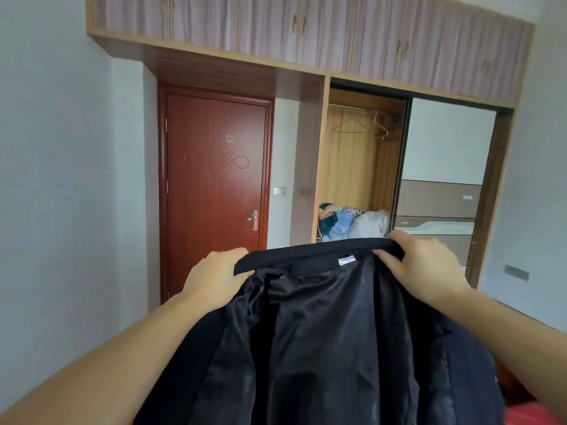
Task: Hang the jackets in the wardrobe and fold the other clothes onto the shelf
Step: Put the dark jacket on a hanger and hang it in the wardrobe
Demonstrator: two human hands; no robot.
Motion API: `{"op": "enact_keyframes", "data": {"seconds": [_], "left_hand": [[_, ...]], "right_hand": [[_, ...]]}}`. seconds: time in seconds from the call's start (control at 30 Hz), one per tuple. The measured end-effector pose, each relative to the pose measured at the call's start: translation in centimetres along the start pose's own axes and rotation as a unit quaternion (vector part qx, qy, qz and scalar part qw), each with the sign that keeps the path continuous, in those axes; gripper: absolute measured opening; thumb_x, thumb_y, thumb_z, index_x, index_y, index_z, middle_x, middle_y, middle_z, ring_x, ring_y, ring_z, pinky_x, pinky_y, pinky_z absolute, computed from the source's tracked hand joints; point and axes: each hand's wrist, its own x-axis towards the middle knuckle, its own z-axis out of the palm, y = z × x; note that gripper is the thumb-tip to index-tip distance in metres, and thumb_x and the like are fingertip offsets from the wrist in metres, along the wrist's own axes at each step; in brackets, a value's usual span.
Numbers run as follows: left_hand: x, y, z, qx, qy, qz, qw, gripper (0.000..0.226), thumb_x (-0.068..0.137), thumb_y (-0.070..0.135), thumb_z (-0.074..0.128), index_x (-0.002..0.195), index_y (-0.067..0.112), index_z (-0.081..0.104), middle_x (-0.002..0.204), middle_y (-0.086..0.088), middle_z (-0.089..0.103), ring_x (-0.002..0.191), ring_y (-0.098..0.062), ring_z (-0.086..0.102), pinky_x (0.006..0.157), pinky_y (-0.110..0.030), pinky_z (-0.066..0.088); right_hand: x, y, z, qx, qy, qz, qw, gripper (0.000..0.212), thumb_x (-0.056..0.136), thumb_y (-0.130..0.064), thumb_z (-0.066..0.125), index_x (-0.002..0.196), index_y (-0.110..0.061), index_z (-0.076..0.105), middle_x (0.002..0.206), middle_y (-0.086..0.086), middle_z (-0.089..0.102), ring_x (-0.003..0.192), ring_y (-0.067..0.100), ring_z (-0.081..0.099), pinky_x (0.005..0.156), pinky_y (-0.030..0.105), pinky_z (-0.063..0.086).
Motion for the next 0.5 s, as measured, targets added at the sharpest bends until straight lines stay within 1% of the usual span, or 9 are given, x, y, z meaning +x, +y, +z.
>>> {"op": "enact_keyframes", "data": {"seconds": [0.07,0.1,0.17,0.2,0.27,0.37,0.43,0.5], "left_hand": [[1.9,-3.8,0.7,-0.088,-0.004,-0.020,0.996,0.016,0.094,0.034,0.059,0.080,0.028,0.059,0.070,0.007,0.062,0.065,-0.016,0.059,0.056,-0.028,0.041],[2.9,-5.4,0.9,-0.128,-0.007,-0.029,0.991,0.018,0.093,0.034,0.061,0.077,0.025,0.061,0.068,0.007,0.062,0.064,-0.016,0.058,0.057,-0.027,0.039],[5.1,-7.9,0.9,-0.181,-0.022,-0.036,0.983,0.032,0.089,0.035,0.067,0.069,0.012,0.060,0.059,0.006,0.055,0.055,-0.012,0.048,0.054,-0.024,0.032],[6.1,-8.8,0.9,-0.195,-0.035,-0.035,0.979,0.039,0.087,0.037,0.070,0.062,0.011,0.056,0.054,0.008,0.049,0.052,-0.010,0.042,0.052,-0.022,0.029],[8.1,-10.3,0.9,-0.209,-0.064,-0.019,0.976,0.047,0.083,0.040,0.074,0.054,0.015,0.047,0.050,0.008,0.040,0.048,-0.009,0.035,0.050,-0.021,0.025],[11.5,-12.0,1.2,-0.209,-0.076,0.007,0.975,0.050,0.084,0.042,0.072,0.055,0.015,0.042,0.051,0.006,0.035,0.047,-0.009,0.031,0.049,-0.021,0.023],[14.3,-13.1,1.6,-0.199,-0.073,0.014,0.977,0.049,0.088,0.042,0.067,0.057,0.015,0.041,0.052,0.005,0.036,0.047,-0.008,0.032,0.050,-0.021,0.024],[17.4,-14.4,2.3,-0.195,-0.085,0.012,0.977,0.045,0.093,0.043,0.059,0.061,0.015,0.044,0.057,0.004,0.042,0.052,-0.010,0.038,0.055,-0.024,0.028]], "right_hand": [[2.6,-2.0,3.2,0.009,-0.004,0.003,1.000,0.031,0.088,-0.050,0.054,0.082,-0.020,0.054,0.075,0.005,0.066,0.078,0.036,0.062,0.060,0.038,0.050],[3.8,-2.9,4.7,0.014,-0.008,0.006,1.000,0.030,0.088,-0.049,0.056,0.080,-0.020,0.052,0.074,0.005,0.066,0.077,0.036,0.062,0.059,0.038,0.049],[6.1,-4.0,7.1,0.030,-0.012,0.025,0.999,0.029,0.087,-0.048,0.057,0.080,-0.020,0.055,0.075,0.005,0.066,0.078,0.035,0.062,0.061,0.039,0.050],[7.2,-4.3,8.1,0.039,-0.013,0.038,0.998,0.029,0.087,-0.048,0.058,0.082,-0.020,0.058,0.076,0.005,0.067,0.079,0.034,0.062,0.064,0.041,0.051],[9.3,-4.6,9.8,0.050,-0.015,0.059,0.997,0.028,0.086,-0.049,0.060,0.084,-0.021,0.062,0.078,0.004,0.068,0.081,0.032,0.062,0.067,0.043,0.052],[12.1,-4.8,12.2,0.076,-0.011,0.079,0.994,0.026,0.085,-0.045,0.066,0.083,-0.019,0.063,0.077,0.005,0.068,0.080,0.031,0.061,0.069,0.043,0.052],[14.0,-4.9,14.1,0.085,-0.009,0.083,0.993,0.025,0.086,-0.043,0.067,0.080,-0.019,0.062,0.074,0.005,0.067,0.078,0.031,0.061,0.067,0.041,0.050],[16.0,-5.0,16.5,0.093,-0.004,0.084,0.992,0.026,0.086,-0.042,0.066,0.072,-0.024,0.055,0.068,0.002,0.062,0.071,0.029,0.057,0.062,0.039,0.046]]}}
